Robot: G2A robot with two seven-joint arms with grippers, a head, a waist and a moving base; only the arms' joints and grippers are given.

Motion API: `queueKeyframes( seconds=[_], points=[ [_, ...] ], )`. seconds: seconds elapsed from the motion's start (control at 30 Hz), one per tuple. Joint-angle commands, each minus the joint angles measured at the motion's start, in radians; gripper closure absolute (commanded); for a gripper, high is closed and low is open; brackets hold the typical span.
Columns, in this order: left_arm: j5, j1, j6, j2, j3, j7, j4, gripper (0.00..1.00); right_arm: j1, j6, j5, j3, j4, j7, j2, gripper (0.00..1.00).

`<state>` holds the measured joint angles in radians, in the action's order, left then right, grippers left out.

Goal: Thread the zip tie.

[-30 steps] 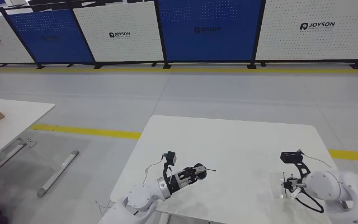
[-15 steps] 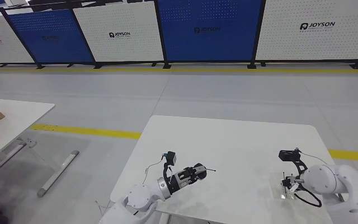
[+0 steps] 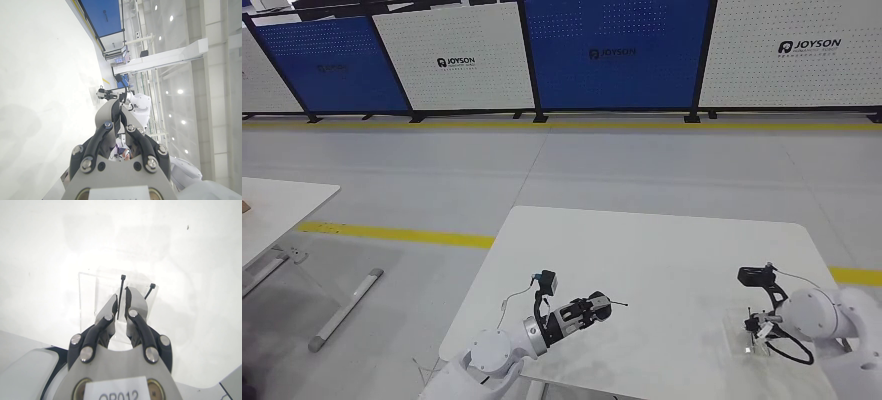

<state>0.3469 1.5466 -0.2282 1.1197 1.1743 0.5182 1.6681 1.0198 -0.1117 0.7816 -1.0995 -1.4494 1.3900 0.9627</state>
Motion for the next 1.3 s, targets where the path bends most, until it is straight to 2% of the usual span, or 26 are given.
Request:
queueKeyframes(
  seconds=[0.0,0.13,0.33,0.47,0.6,0.63,0.67,0.7,1.1,1.2,1.27],
  points=[
    [0.000,0.000,0.000,0.000,0.000,0.000,0.000,1.00,-0.005,0.000,-0.002,0.006,0.005,0.000,0.000,1.00],
    [0.000,0.000,0.000,0.000,0.000,0.000,0.000,1.00,0.001,-0.005,-0.003,-0.004,-0.011,0.000,-0.005,1.00],
    [0.000,0.000,0.000,0.000,0.000,0.000,0.000,1.00,0.076,-0.018,0.000,-0.080,-0.125,-0.025,-0.024,1.00],
    [0.000,0.000,0.000,0.000,0.000,0.000,0.000,1.00,0.175,-0.044,0.023,-0.165,-0.247,-0.077,-0.042,1.00],
    [0.000,0.000,0.000,0.000,0.000,0.000,0.000,1.00,0.306,-0.066,0.074,-0.268,-0.376,-0.202,-0.058,1.00],
    [0.000,0.000,0.000,0.000,0.000,0.000,0.000,1.00,0.333,-0.071,0.064,-0.287,-0.387,-0.219,-0.059,1.00],
    [0.000,0.000,0.000,0.000,0.000,0.000,0.000,1.00,0.355,-0.031,0.042,-0.297,-0.395,-0.226,-0.061,1.00],
    [0.000,0.000,0.000,0.000,0.000,0.000,0.000,1.00,0.360,-0.010,0.037,-0.299,-0.393,-0.222,-0.062,1.00],
    [0.000,0.000,0.000,0.000,0.000,0.000,0.000,1.00,0.360,-0.010,0.037,-0.299,-0.393,-0.222,-0.062,1.00],
    [0.000,0.000,0.000,0.000,0.000,0.000,0.000,1.00,0.376,-0.007,0.014,-0.311,-0.415,-0.299,-0.059,1.00],
    [0.000,0.000,0.000,0.000,0.000,0.000,0.000,1.00,0.396,-0.024,-0.026,-0.351,-0.448,-0.364,-0.057,1.00]
  ],
)
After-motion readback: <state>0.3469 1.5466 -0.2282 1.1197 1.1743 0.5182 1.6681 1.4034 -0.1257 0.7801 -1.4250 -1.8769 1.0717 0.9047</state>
